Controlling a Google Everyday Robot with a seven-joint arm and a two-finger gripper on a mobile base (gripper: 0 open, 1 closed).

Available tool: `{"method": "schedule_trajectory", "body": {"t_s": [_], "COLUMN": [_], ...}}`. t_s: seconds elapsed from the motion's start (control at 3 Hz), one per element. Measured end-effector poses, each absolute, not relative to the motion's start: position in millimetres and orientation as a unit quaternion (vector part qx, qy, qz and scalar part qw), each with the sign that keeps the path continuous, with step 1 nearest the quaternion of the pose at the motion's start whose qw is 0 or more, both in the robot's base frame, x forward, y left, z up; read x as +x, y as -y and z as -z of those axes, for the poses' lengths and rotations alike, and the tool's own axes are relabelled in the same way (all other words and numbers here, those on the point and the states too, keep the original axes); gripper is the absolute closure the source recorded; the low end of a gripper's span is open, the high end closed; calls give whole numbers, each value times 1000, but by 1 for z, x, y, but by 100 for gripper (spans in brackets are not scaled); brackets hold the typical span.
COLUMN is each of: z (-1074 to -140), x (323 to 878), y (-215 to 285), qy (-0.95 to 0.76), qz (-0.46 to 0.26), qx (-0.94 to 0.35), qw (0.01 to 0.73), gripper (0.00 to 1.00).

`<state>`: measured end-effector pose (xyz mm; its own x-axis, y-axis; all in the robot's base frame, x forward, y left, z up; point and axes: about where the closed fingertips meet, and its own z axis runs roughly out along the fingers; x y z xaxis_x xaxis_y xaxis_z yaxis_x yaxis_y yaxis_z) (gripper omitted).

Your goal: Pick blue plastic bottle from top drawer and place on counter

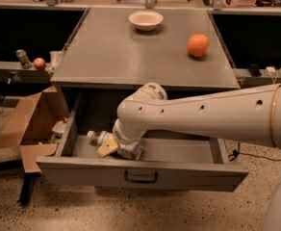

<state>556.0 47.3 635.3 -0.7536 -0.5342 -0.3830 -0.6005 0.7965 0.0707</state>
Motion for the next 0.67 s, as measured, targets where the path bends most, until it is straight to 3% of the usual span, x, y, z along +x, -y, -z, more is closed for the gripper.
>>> {"method": "schedule_trajectory", "body": {"t_s": [0.33, 0.67], "z": [-618, -605], "x": [559, 561], "y": [-49, -47], "qy": [-934, -936], "qz": [-93, -94], "qx": [-304, -302], "qw": [160, 153], "gripper": [15, 38]}}
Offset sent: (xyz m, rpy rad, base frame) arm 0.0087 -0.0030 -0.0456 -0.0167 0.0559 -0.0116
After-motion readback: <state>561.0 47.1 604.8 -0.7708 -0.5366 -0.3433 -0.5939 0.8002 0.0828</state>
